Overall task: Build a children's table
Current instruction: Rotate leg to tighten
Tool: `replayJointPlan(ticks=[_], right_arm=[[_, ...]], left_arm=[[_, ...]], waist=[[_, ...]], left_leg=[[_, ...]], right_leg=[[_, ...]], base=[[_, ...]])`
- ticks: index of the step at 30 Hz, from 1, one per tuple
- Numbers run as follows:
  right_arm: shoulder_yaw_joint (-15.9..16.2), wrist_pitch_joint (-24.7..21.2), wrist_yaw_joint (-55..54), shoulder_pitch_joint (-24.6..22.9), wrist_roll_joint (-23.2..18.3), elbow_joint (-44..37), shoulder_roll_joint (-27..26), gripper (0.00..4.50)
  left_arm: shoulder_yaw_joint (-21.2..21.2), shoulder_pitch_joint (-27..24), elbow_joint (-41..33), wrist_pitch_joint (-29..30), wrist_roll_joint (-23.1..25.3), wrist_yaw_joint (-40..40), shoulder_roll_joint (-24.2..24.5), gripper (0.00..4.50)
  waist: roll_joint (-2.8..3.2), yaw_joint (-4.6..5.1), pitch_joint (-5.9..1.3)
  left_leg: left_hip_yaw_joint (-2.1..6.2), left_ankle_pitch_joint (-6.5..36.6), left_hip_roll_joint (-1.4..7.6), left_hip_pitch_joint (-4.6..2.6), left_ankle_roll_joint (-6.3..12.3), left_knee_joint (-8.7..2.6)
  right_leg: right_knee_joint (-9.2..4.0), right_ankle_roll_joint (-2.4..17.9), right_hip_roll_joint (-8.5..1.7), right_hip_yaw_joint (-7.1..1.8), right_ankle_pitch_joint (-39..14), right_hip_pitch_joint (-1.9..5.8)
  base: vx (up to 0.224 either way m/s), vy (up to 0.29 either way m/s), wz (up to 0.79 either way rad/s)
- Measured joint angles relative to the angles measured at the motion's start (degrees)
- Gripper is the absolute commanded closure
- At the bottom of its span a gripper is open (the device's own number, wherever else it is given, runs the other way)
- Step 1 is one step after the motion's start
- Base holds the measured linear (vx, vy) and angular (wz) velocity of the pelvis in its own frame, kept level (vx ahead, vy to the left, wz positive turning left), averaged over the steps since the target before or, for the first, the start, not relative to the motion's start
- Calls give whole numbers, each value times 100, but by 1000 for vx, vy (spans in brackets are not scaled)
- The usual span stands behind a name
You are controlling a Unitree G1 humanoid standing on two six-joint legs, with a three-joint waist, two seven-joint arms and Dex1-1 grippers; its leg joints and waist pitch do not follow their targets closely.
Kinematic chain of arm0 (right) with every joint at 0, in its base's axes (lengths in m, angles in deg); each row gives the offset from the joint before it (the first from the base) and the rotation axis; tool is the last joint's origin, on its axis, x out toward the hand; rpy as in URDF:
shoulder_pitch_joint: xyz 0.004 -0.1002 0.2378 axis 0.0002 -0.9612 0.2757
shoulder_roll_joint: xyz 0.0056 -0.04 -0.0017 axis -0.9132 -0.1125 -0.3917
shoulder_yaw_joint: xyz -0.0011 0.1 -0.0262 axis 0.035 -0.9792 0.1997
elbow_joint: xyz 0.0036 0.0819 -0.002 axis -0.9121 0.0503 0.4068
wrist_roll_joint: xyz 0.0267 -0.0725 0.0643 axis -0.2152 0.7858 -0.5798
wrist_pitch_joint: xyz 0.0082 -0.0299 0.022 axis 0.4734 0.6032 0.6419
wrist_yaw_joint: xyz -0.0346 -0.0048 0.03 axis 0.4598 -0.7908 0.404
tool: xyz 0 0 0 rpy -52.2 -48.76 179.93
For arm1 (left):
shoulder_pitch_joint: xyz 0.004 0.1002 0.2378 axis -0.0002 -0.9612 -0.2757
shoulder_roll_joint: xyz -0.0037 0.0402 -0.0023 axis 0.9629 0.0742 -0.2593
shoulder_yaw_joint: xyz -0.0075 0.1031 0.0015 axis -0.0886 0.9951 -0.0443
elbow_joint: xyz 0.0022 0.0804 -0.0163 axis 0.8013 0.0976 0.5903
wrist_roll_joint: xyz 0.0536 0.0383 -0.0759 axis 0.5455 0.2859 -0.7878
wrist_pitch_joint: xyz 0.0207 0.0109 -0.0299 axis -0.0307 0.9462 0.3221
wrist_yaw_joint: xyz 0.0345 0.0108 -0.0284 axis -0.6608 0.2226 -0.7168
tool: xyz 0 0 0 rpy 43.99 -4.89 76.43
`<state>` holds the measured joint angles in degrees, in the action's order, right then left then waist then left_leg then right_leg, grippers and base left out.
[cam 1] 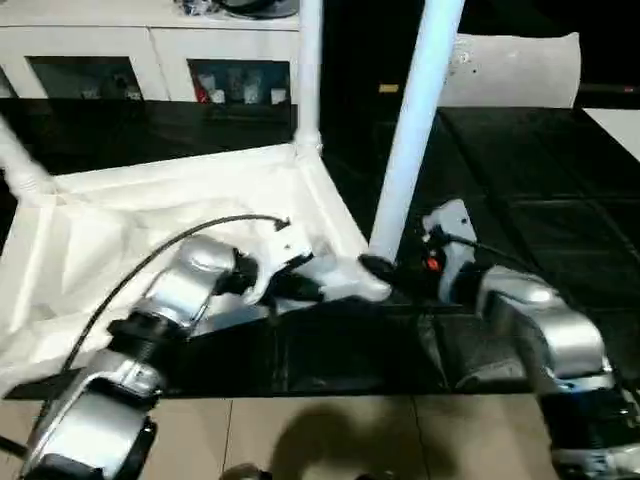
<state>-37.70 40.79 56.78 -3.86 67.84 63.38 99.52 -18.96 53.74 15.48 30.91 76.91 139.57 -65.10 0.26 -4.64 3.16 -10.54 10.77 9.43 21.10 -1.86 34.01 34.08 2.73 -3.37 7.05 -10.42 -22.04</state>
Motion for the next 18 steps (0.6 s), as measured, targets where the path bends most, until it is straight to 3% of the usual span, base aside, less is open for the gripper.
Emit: replayJointPlan(ticks=[6, 10, 18], right_arm=[[451, -20, 1244, 2, -190, -62, 723, 4], [634, -25, 1807, 11, -321, -57, 918, 4], [858, -195, 2656, 153, -684, -59, 1180, 68]], left_arm=[[318, -8, -137, -400, -13, 1018, 434, 450], [452, -25, -249, -500, -54, 1447, 577, 450], [627, -31, -309, -718, -113, 1935, 775, 450]], waist=[[0, -209, 0], [-1, -280, 0], [-6, -390, -3]], left_leg=[[0, 1, 2, -4, 0, 13], [0, 2, 2, 0, 2, 23], [0, 3, 5, -2, 3, 36]], right_leg=[[1, -3, -1, 0, 0, 10], [2, -5, -3, 0, 1, 12], [10, -28, -3, 1, -12, 15]], base=[[0, 0, 0], [0, 0, 0], [0, 0, 0]])
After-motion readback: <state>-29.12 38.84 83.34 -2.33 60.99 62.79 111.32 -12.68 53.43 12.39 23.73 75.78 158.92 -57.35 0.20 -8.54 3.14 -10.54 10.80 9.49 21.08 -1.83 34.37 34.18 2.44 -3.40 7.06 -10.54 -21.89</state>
